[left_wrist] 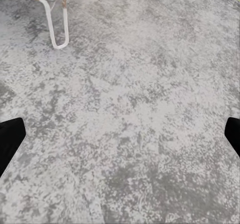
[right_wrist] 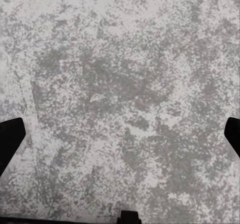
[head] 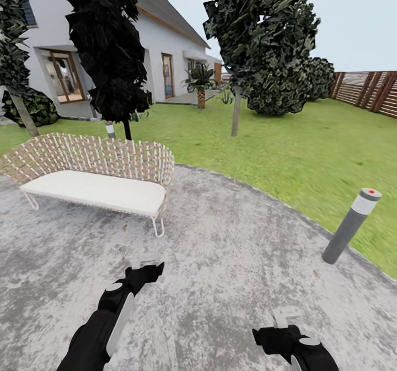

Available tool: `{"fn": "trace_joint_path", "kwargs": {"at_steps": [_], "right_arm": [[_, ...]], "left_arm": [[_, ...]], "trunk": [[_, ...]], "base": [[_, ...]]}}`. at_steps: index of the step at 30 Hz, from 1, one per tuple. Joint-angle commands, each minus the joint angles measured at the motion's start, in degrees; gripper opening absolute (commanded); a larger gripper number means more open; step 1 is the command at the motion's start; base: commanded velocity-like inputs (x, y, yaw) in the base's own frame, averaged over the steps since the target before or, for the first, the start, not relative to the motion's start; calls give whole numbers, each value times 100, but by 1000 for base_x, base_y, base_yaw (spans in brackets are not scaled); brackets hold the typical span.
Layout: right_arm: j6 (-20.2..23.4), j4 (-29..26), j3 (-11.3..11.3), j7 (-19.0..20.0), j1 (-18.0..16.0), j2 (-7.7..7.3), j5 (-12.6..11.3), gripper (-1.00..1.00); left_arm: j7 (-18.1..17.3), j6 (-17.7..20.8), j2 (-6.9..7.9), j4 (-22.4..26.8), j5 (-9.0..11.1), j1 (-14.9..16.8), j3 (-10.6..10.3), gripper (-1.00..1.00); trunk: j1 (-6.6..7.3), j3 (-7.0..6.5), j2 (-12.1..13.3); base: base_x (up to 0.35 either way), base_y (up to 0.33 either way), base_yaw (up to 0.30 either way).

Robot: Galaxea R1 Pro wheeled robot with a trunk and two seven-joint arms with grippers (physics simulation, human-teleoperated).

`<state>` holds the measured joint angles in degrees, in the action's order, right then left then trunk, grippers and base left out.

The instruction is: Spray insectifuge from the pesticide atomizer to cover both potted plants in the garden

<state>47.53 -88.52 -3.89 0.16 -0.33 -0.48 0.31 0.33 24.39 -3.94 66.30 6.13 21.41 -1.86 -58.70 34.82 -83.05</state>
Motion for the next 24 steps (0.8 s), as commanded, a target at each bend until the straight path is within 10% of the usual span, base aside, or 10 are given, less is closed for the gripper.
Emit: {"fn": "trace_joint_path", "kwargs": {"at_steps": [1,24], "right_arm": [[28,-8,-6,2,-2,-5,5,100],[28,-8,-6,2,-2,1,5,100]], "left_arm": [[6,31,-1,5,55,4,-18,100],[11,31,-1,5,46,4,-51,100]], "trunk": [[-3,12,-3],[-3,158,-3]], "base": [[299,0,225],[276,0,224]]}}
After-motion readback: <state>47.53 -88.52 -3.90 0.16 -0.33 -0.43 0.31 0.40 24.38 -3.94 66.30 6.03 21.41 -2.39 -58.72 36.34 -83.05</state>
